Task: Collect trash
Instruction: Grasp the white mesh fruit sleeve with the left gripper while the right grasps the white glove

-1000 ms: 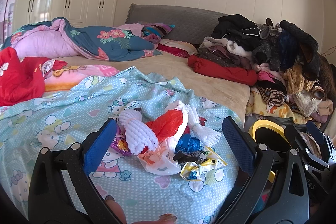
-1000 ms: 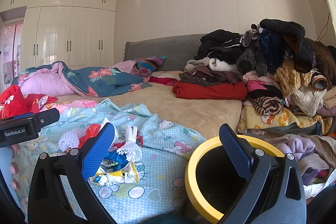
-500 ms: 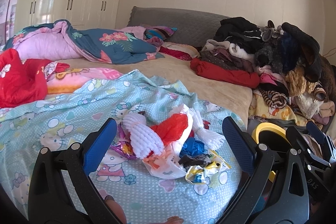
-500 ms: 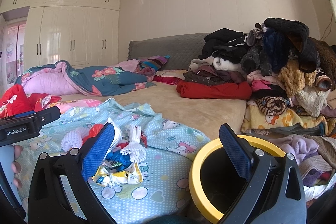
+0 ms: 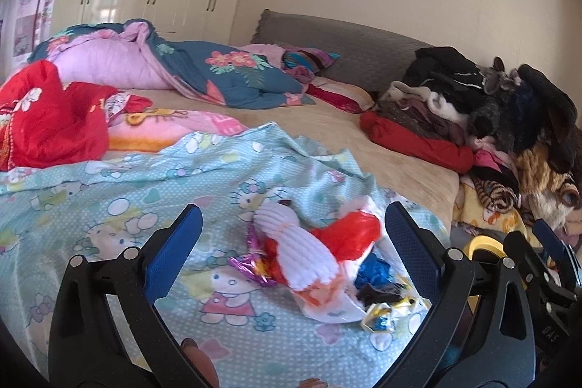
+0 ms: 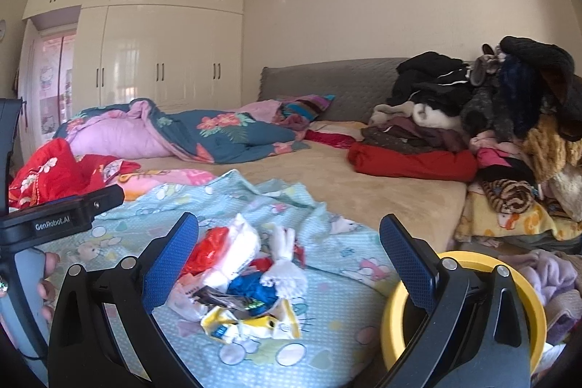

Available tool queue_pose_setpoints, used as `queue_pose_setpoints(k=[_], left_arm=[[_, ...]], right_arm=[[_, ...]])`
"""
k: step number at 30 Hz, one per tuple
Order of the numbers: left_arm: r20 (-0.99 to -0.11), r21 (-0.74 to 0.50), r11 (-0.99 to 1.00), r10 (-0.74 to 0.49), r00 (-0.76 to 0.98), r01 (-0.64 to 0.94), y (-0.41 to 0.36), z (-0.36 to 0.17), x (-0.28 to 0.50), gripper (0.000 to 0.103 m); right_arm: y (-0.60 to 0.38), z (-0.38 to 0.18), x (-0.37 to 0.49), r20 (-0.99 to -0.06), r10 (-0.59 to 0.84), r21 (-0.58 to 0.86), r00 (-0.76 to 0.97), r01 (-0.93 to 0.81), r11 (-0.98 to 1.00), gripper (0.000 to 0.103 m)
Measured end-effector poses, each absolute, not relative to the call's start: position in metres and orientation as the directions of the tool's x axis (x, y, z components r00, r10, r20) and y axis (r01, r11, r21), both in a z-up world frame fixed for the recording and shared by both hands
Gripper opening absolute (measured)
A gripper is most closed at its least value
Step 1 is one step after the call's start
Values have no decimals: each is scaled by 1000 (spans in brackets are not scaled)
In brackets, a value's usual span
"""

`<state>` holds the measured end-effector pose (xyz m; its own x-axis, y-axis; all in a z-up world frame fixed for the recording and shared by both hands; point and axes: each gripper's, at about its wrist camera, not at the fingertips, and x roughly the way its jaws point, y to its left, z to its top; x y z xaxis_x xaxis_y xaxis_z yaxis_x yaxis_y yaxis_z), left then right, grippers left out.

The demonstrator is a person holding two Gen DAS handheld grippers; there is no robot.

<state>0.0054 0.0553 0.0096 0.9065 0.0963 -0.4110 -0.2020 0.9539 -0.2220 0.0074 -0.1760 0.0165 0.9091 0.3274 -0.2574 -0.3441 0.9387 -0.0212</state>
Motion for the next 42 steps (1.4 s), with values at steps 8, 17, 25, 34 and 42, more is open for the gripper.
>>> queue_pose_setpoints(k=[8, 17, 25, 34, 42], left_arm=[[-432, -261, 933, 116, 894, -247, 83, 4, 12, 92], [-458, -315, 922, 62, 887, -227, 99, -4, 38, 92], [-477, -342, 927, -31, 878, -153, 83, -10, 69, 92], [-578, -328, 937, -97, 810, -122, 65, -27, 93, 92], [-645, -345, 929, -130, 753, -135, 67, -50, 103, 87]], right_arm=[[-155, 11, 26, -309, 381, -17, 871, -405, 914, 97], [-149, 1, 59, -373, 370, -13, 851, -403, 915, 97], [-161, -13, 97, -467, 337, 11, 817, -376, 927, 97], [-167, -39, 132, -605, 341, 78, 720, -372, 925, 97], [-155, -63, 152, -690, 380, 113, 616, -427, 897, 88]])
